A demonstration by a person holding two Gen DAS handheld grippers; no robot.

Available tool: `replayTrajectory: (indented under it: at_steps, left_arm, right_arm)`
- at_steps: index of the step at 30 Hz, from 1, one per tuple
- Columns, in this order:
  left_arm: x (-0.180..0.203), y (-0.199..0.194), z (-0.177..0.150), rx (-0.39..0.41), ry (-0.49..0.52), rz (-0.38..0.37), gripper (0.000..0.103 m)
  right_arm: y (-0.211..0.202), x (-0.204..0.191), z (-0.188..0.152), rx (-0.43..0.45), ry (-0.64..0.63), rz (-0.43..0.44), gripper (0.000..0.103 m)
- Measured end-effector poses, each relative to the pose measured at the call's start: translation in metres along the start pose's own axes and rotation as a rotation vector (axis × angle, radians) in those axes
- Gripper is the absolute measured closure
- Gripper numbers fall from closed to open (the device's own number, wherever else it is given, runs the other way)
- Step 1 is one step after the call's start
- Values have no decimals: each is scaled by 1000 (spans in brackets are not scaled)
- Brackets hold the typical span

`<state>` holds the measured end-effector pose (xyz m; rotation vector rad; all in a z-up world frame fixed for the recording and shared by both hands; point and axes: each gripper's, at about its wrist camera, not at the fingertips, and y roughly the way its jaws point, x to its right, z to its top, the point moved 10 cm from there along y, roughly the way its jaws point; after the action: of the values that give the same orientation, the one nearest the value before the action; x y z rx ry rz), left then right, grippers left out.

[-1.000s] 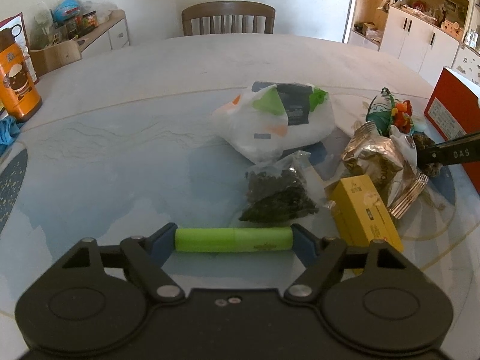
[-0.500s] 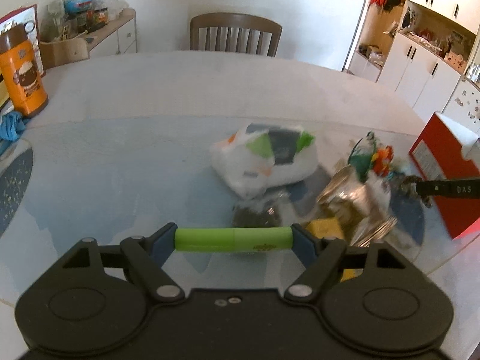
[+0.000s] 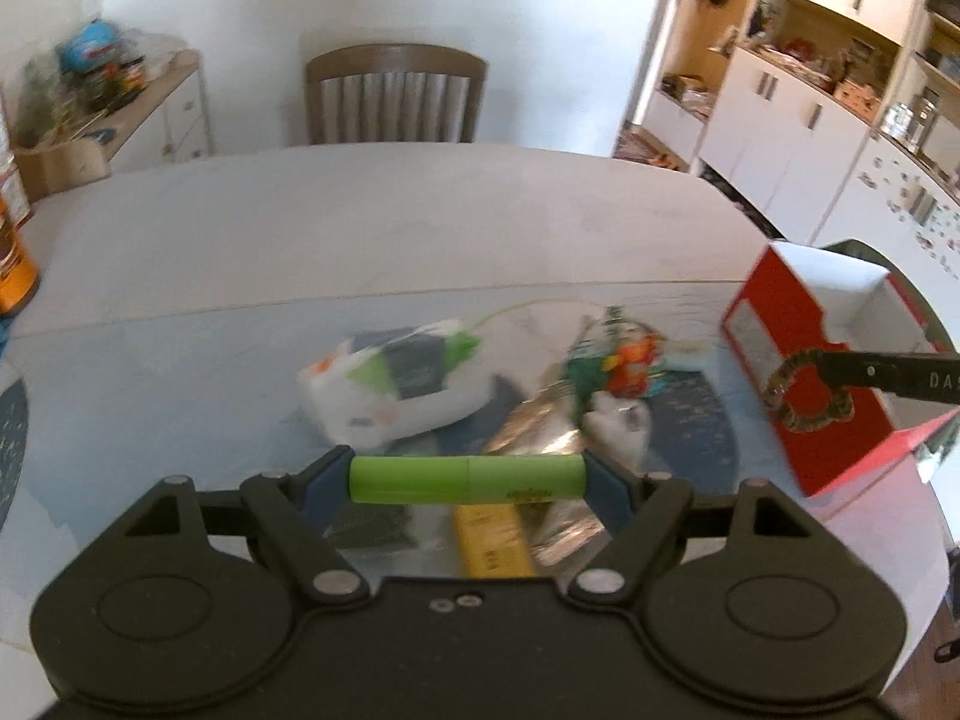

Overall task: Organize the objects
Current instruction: 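Carry the green tube and braided cord into the cardboard box with both tools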

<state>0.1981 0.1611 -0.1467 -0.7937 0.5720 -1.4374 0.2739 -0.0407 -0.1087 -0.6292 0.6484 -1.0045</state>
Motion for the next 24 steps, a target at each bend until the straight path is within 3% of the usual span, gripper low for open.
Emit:
replayTrajectory:
  at_steps: [10,24]
  left_arm:
    - [71,-10,25,30,99,-66,23]
    - [186,2,53,61,213,-163,23]
  right_arm:
    - [-48,34,25,81,35,4,94]
    - [-72,117,36,123,64,-40,94]
